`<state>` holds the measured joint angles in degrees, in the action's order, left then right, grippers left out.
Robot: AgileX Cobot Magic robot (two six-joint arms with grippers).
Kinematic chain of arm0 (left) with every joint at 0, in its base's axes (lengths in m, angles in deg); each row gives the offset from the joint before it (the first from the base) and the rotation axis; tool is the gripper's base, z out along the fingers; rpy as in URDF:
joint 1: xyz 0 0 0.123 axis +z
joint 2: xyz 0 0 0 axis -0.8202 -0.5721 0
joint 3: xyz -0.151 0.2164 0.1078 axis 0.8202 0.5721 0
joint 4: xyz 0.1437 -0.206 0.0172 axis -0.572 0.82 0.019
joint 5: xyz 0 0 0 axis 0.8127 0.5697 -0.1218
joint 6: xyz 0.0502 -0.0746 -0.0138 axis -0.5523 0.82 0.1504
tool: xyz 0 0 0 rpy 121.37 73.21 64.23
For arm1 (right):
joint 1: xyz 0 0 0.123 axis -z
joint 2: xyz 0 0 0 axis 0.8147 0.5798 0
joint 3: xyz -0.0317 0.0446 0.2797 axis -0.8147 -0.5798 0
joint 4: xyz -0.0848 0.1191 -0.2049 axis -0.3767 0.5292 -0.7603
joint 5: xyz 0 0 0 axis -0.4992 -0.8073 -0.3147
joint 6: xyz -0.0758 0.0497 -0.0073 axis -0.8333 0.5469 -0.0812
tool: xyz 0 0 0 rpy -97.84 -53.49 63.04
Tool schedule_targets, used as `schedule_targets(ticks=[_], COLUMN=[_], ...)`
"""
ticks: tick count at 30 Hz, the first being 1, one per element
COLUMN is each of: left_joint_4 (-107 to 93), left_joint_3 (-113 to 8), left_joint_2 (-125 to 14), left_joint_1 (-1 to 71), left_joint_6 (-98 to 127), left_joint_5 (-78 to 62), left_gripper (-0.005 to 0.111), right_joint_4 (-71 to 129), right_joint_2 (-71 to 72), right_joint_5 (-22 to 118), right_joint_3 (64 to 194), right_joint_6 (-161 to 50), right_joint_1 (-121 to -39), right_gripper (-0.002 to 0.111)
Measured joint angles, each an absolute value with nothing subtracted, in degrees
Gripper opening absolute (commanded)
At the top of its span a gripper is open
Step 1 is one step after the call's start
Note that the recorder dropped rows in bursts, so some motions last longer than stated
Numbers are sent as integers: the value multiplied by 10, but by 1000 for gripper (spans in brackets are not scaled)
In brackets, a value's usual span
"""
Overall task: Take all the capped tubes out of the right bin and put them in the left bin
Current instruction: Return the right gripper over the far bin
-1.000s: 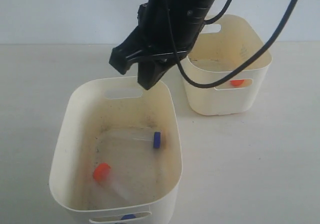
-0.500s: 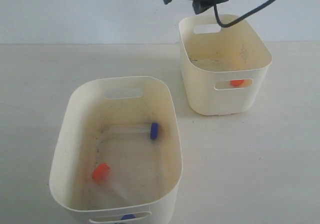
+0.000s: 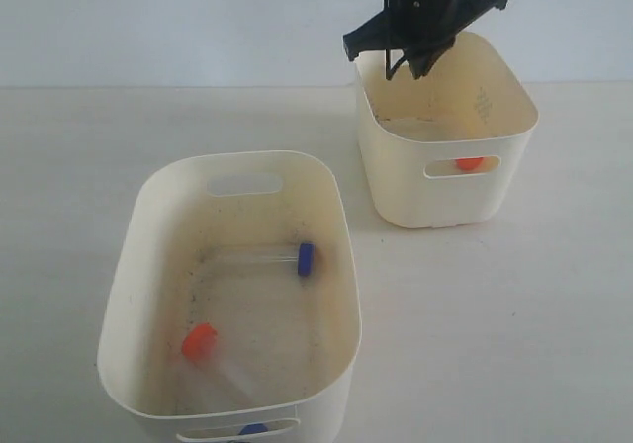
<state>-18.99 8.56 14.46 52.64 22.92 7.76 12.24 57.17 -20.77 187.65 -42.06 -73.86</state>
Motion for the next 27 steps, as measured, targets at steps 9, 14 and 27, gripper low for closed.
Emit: schedule_targets(ticks=[9, 14, 27], left_joint_4=[-190, -190, -190], left_joint_3=[86, 86, 86], left_joint_2=[145, 145, 145], left_joint_1=[526, 526, 526], left_joint_6=[229, 229, 229], left_joint_5=[78, 78, 78], left_gripper=[4, 4, 4], right_joint_4=[170, 162, 160], right_joint_2=[607, 607, 607], right_joint_5=[-215, -215, -215], right_joint_3=[1879, 1880, 1880], right_joint_6=[-416, -414, -409], right_joint_1=[-699, -690, -690], right_gripper=[2, 2, 2])
